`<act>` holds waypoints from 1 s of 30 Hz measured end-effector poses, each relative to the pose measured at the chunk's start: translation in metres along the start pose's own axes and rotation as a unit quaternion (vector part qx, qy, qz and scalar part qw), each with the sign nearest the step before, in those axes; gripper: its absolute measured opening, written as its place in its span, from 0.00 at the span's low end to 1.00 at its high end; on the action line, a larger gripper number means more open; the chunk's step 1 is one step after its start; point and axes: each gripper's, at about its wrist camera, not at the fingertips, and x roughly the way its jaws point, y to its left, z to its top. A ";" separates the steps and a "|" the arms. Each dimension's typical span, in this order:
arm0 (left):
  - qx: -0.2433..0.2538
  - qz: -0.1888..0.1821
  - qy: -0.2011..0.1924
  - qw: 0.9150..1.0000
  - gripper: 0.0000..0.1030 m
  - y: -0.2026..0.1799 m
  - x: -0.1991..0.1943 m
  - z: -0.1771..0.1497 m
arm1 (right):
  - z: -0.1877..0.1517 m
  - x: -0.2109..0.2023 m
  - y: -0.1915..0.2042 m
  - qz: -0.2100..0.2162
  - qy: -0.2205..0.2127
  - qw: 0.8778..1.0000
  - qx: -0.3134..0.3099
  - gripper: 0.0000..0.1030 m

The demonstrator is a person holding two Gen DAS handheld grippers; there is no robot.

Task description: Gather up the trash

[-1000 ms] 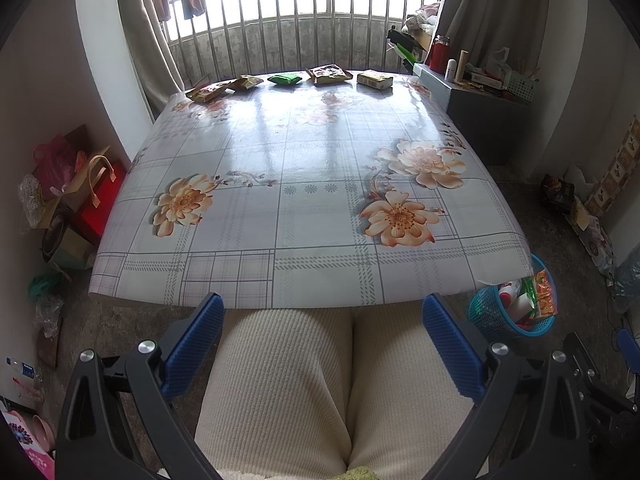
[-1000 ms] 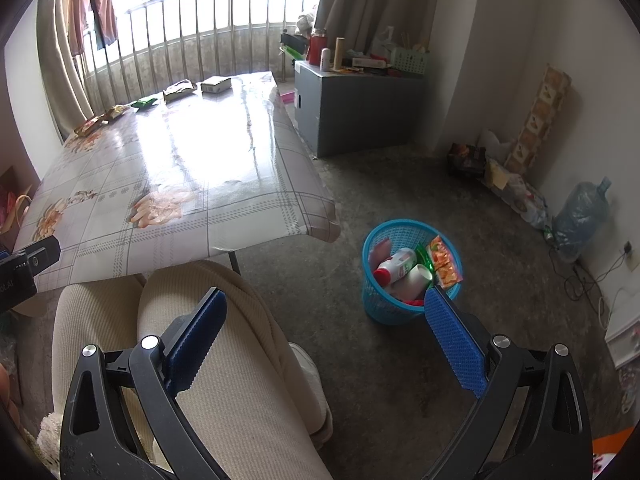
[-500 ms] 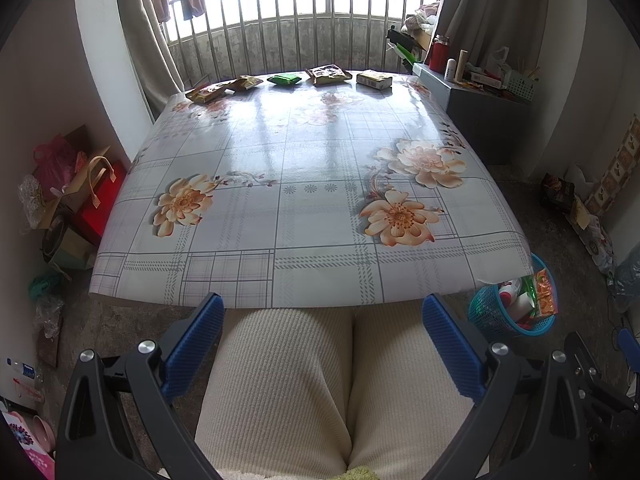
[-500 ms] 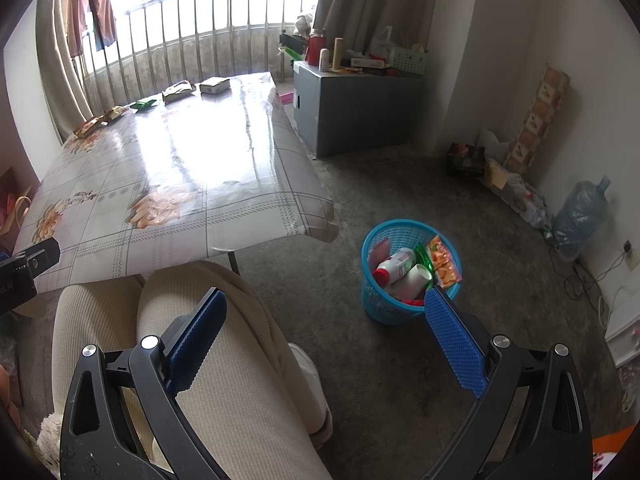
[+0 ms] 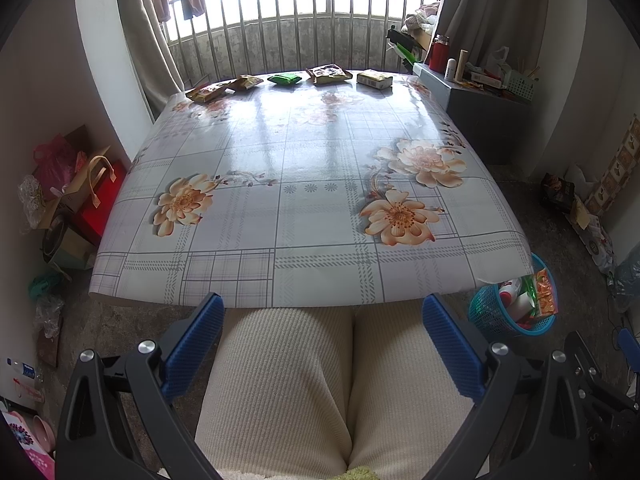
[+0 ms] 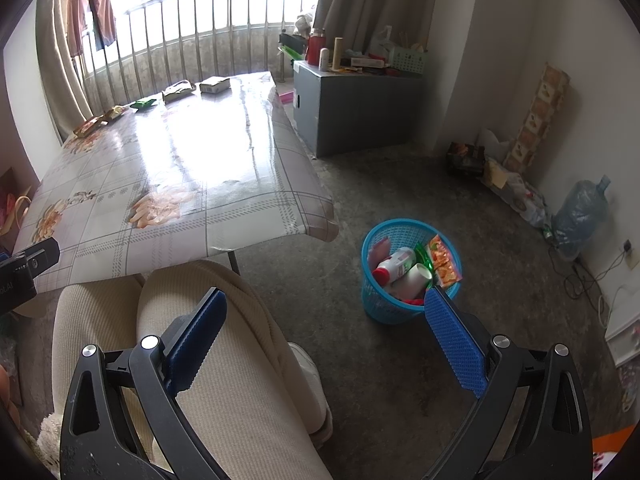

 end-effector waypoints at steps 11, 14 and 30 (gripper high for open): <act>0.000 -0.001 0.000 1.000 0.94 0.000 0.000 0.000 | -0.001 -0.001 0.001 0.000 -0.001 1.000 0.001 0.92; -0.001 -0.001 -0.001 1.000 0.94 0.001 -0.002 0.000 | -0.001 -0.001 0.001 0.000 -0.001 1.000 0.000 0.92; -0.001 -0.001 0.000 1.000 0.94 0.001 -0.003 0.000 | -0.001 -0.003 0.005 0.000 0.000 1.000 0.000 0.92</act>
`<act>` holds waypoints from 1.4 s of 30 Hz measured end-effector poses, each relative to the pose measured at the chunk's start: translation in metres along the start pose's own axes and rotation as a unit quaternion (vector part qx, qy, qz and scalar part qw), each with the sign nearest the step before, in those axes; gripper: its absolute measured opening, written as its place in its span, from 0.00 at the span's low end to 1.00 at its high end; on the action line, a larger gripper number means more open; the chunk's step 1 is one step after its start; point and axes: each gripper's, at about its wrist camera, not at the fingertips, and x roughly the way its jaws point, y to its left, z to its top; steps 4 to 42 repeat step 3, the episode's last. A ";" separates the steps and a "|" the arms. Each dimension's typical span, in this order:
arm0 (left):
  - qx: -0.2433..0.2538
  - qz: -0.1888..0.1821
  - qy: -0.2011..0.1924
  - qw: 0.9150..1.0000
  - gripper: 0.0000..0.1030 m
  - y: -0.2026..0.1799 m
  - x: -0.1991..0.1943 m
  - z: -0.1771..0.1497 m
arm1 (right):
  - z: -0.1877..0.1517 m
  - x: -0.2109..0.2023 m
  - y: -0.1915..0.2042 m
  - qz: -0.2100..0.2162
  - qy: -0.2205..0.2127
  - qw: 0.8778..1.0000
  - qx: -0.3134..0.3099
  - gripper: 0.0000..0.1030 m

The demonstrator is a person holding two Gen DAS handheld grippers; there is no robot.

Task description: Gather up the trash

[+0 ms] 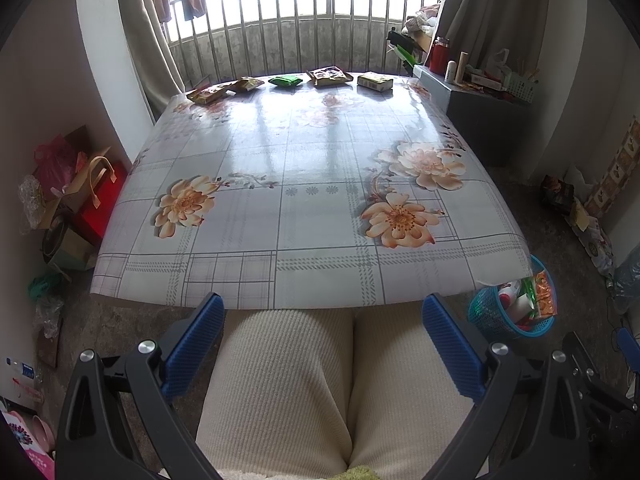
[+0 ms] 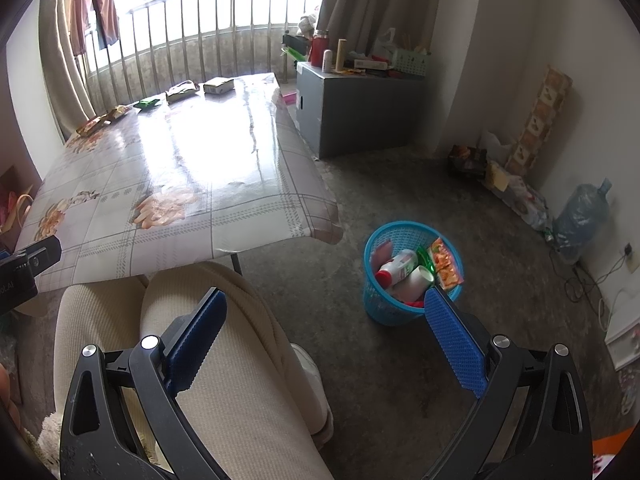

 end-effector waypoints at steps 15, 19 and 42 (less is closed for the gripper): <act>-0.001 0.000 0.000 1.000 0.94 0.001 0.000 0.000 | 0.000 0.000 0.000 0.000 0.000 1.000 0.000 0.92; -0.001 0.000 0.000 1.000 0.94 0.001 0.000 0.000 | 0.000 0.000 0.000 0.000 0.000 1.000 0.000 0.92; -0.001 0.000 0.000 1.000 0.94 0.001 0.000 0.000 | 0.000 0.000 0.000 0.000 0.000 1.000 0.000 0.92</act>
